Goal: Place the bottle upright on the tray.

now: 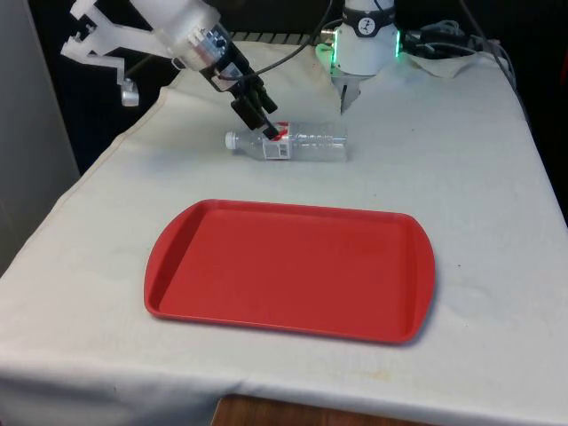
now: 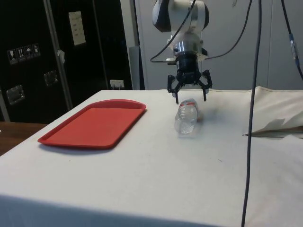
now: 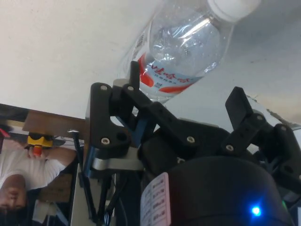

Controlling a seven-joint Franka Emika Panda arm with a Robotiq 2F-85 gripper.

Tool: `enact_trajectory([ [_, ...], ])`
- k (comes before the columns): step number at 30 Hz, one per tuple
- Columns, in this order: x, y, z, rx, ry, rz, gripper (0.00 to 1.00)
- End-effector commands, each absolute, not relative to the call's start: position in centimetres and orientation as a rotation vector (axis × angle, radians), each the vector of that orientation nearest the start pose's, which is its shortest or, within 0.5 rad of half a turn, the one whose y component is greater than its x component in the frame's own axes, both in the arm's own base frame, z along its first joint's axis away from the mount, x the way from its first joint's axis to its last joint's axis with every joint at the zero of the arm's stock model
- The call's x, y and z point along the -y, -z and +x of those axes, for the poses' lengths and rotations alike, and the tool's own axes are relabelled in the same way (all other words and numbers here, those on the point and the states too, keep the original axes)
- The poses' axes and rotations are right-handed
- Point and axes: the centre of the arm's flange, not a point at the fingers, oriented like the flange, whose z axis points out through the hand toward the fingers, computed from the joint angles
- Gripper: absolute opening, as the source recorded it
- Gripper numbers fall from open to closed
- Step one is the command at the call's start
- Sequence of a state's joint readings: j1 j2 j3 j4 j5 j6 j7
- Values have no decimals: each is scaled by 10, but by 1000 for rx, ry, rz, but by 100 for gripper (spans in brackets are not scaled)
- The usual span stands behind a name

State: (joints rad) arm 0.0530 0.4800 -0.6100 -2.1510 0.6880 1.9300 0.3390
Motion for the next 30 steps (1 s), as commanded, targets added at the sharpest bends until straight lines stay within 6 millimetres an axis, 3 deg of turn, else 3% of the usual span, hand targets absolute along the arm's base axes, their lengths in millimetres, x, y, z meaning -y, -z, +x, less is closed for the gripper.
enact_trajectory([
  [1,240,-179,444,-1711,-714,-2100,100],
  [30,240,-151,446,-1749,-795,-1960,100],
])
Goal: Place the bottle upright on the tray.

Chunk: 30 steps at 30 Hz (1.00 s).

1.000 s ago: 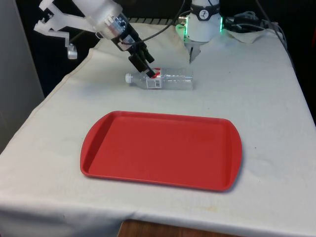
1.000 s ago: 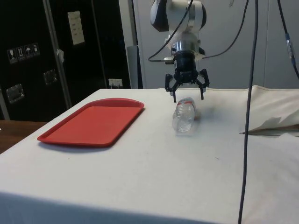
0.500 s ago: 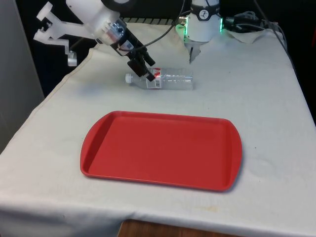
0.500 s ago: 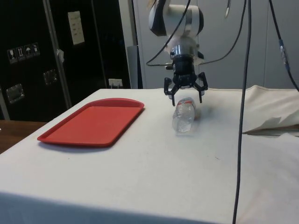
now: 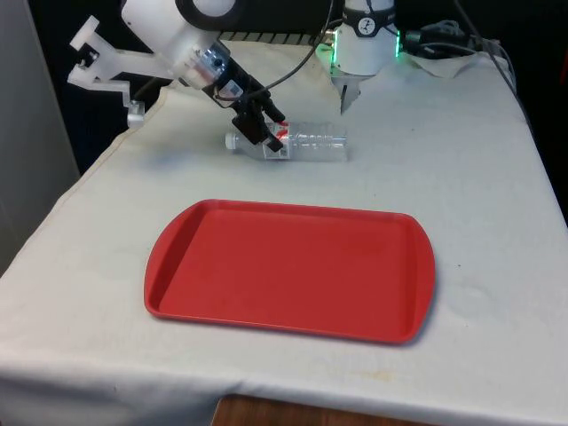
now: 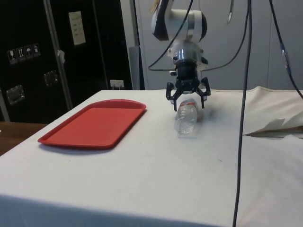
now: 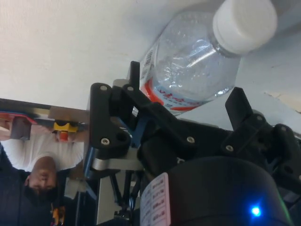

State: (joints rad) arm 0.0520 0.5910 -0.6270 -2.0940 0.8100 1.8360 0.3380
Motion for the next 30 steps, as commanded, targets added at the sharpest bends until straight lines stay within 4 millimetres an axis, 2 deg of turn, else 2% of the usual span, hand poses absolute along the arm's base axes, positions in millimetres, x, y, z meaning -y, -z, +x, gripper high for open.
enact_trajectory([
  [1,239,-150,446,-1750,-796,-1954,100],
  [21,239,-132,443,-1767,-852,-1859,100],
  [30,240,-131,443,-1767,-862,-1855,100],
])
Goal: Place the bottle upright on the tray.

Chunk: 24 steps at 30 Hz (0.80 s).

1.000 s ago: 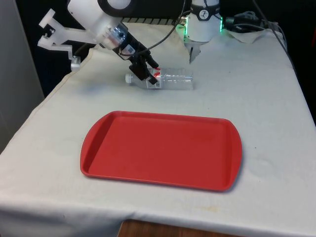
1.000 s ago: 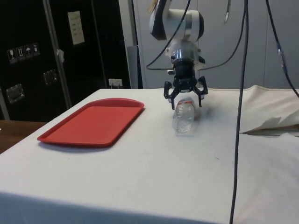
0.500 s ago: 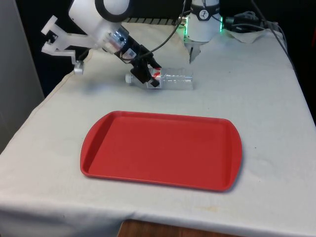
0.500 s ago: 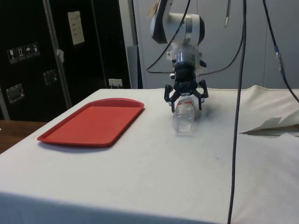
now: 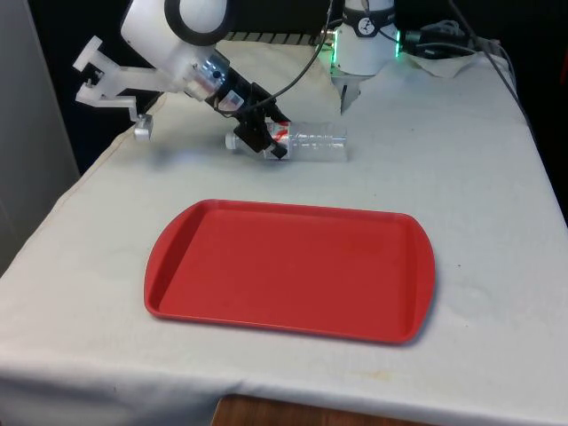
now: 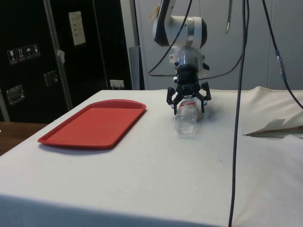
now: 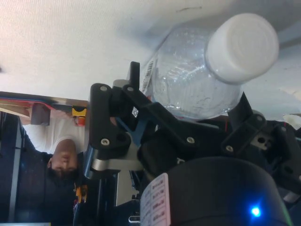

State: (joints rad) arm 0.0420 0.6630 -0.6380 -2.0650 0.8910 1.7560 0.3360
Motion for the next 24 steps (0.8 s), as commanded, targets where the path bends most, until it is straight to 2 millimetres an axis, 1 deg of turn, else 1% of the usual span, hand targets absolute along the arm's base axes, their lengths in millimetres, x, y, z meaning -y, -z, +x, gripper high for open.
enact_trajectory([
  [1,240,-131,443,-1766,-862,-1856,100],
  [24,237,-131,442,-1761,-876,-1849,100],
])
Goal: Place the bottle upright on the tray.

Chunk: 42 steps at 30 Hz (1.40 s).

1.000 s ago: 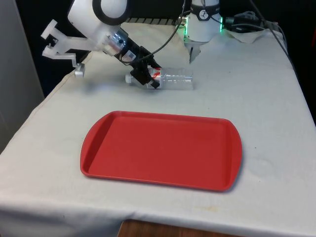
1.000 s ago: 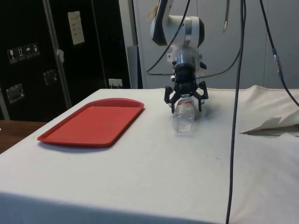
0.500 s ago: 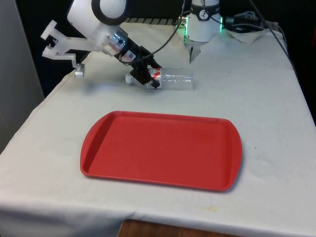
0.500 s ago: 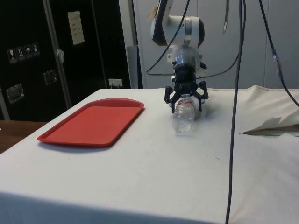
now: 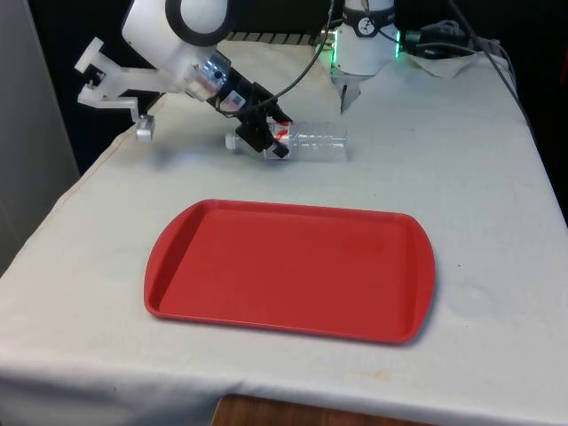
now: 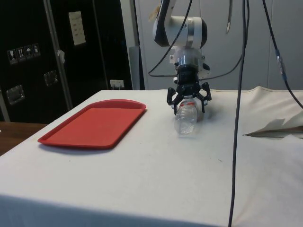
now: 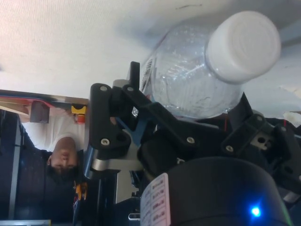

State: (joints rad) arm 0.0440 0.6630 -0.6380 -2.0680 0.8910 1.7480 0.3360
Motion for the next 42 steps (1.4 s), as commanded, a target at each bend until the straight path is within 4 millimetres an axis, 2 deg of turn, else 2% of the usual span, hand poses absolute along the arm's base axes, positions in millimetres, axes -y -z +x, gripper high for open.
enact_trajectory([
  [1,237,-131,443,-1761,-875,-1849,100],
  [22,233,-130,446,-1750,-887,-1849,98],
  [24,234,-131,446,-1754,-883,-1853,86],
  [25,233,-131,446,-1753,-885,-1853,74],
  [28,233,-130,446,-1750,-889,-1848,50],
  [34,234,-133,446,-1746,-894,-1846,16],
  [42,234,-133,446,-1741,-899,-1841,3],
])
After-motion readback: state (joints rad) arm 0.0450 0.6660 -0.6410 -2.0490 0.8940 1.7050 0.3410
